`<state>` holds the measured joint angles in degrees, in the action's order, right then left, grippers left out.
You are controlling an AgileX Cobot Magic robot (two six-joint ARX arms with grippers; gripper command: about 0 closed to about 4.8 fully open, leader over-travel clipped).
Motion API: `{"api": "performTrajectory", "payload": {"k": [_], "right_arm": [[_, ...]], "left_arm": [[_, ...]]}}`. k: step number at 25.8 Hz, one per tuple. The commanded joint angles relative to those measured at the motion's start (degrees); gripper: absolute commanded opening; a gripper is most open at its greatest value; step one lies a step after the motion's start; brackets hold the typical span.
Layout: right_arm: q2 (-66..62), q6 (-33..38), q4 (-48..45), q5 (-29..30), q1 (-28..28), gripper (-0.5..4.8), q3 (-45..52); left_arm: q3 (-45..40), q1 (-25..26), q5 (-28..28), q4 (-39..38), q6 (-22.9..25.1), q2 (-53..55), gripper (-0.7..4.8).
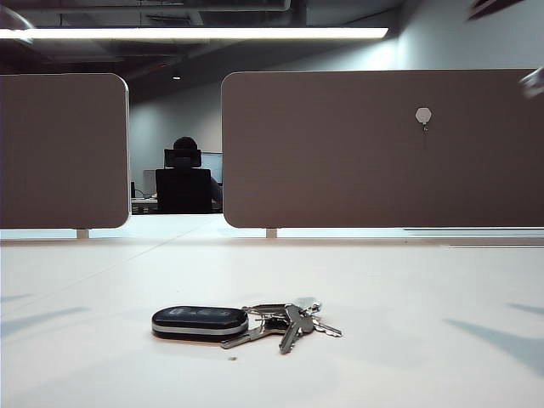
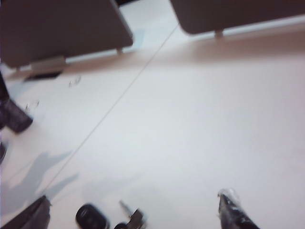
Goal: Hang the bunch of keys on the hook.
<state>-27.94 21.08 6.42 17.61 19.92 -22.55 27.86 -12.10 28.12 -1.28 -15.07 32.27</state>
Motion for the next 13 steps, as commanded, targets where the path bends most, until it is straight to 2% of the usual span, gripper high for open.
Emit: {"api": "performTrajectory", "payload": {"k": [1, 2, 3, 5, 7, 9, 13], "right_arm": [[-8.85, -0.02, -3.28, -8.22, 10.51, 4.79, -1.79], [-10.86, 0.02, -3.85, -9.86, 12.87, 4.79, -2.01], [-15.52, 1.11, -5.22, -13.14, 17.55, 4.79, -2.45], [-22.32, 3.91, -6.84, -15.37, 22.29, 4.79, -3.3], [-29.57, 7.19, -9.14, -15.34, 24.55, 4.79, -4.5], [-37.11, 9.33, -10.51, -15.04, 24.98, 4.79, -6.54], [-46.88, 9.33, -11.43, -14.21, 25.0, 4.79, -10.58]], "left_arm": [[0.42, -5.86, -0.74, 0.07, 0.44, 5.25, 4.79], [0.42, -7.3, -1.05, -0.11, 1.44, 6.51, 4.79], [0.42, -10.1, -1.84, -1.18, 3.98, 7.96, 4.79], [0.44, -13.97, -3.72, -2.54, 6.86, 9.07, 4.79], [0.44, -17.7, -7.17, -4.63, 8.68, 9.05, 4.79], [0.52, -20.31, -8.28, -6.36, 9.11, 9.05, 4.79], [0.55, -22.47, -9.57, -7.69, 9.14, 9.05, 4.79]]}}
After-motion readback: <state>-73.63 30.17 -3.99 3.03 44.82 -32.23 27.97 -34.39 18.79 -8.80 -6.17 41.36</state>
